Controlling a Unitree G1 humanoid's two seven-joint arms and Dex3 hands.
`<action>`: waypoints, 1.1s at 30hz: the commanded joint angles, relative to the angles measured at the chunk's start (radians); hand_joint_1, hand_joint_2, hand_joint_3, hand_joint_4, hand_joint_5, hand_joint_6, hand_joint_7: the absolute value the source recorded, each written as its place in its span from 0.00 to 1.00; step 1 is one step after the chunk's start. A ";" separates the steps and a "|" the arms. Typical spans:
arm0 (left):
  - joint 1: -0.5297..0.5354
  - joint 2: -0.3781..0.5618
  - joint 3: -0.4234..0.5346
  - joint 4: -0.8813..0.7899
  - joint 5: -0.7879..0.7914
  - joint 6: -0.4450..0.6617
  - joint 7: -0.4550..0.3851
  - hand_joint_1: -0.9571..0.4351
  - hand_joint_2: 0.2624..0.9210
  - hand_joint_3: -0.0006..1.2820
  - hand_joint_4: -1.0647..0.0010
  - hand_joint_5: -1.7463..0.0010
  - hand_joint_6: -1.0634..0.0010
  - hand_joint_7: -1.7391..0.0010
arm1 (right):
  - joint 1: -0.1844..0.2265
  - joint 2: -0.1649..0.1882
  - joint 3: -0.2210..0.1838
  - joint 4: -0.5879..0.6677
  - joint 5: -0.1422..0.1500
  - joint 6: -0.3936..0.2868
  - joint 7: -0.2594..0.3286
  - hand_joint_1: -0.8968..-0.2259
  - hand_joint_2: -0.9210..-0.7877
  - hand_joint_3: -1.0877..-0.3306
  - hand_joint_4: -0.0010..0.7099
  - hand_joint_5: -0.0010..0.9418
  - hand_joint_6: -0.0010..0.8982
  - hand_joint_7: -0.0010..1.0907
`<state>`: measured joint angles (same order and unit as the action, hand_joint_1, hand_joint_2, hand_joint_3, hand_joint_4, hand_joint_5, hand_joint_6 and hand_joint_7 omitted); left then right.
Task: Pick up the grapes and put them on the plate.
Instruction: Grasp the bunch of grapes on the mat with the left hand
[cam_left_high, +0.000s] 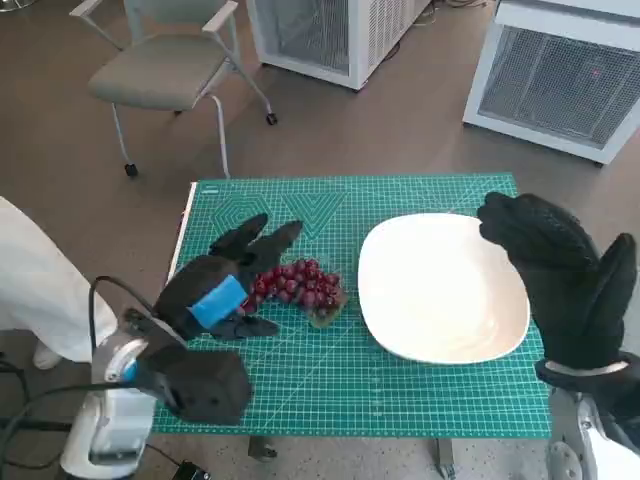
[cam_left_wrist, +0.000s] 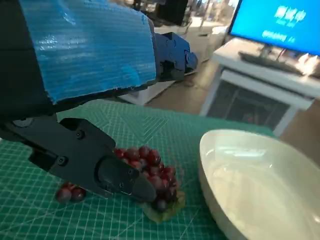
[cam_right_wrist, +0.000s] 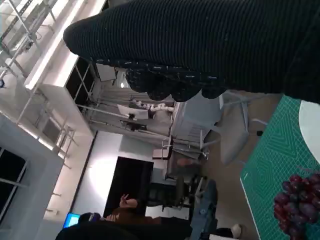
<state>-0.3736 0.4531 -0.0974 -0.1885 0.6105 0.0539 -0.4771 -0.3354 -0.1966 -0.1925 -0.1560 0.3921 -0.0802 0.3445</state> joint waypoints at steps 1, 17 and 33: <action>-0.013 -0.004 -0.053 -0.014 0.049 0.057 -0.003 0.59 0.69 0.00 1.00 1.00 0.86 0.98 | 0.025 -0.005 0.000 0.007 0.007 0.018 0.003 0.84 0.00 0.64 0.65 0.88 0.28 0.90; -0.169 -0.071 -0.223 0.242 0.198 0.152 0.087 0.62 0.70 0.00 0.98 1.00 0.80 0.99 | 0.030 -0.007 -0.005 0.010 0.006 0.020 0.004 0.84 0.00 0.64 0.65 0.89 0.27 0.91; -0.452 -0.189 -0.397 0.785 0.295 0.200 0.177 0.64 0.73 0.01 0.96 1.00 0.78 1.00 | 0.029 -0.007 -0.004 0.010 0.009 0.031 0.006 0.84 0.00 0.64 0.64 0.89 0.27 0.91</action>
<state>-0.7605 0.2860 -0.4740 0.5075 0.8977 0.2413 -0.3178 -0.3265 -0.1983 -0.1955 -0.1562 0.3928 -0.0664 0.3460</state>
